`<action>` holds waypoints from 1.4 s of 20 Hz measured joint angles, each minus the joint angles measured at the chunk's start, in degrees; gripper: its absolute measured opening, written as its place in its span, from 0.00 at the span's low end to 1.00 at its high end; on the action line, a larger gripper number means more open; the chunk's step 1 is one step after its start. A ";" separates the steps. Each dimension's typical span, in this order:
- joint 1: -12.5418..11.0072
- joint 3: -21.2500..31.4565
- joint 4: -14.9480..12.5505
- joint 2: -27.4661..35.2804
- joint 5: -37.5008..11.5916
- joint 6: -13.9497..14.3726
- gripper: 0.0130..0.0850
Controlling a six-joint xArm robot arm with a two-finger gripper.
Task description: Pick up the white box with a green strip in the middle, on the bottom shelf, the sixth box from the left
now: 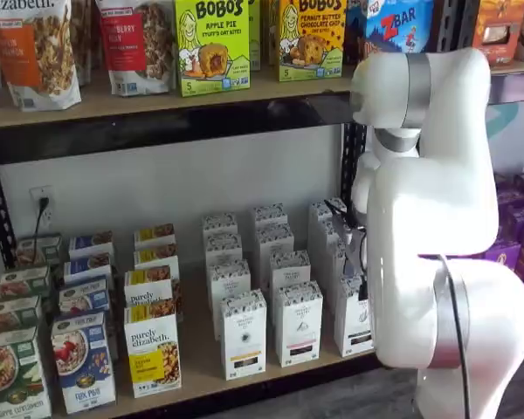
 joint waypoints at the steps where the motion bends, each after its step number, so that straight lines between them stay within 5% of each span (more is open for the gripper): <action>1: 0.04 -0.96 0.03 0.66 0.30 0.01 1.00; 22: 0.85 -9.54 -11.99 9.50 -0.03 11.28 1.00; 26: 0.72 -9.12 -12.05 9.80 -1.35 11.24 1.00; 28: 0.68 -9.00 -10.65 9.89 -1.64 9.98 0.89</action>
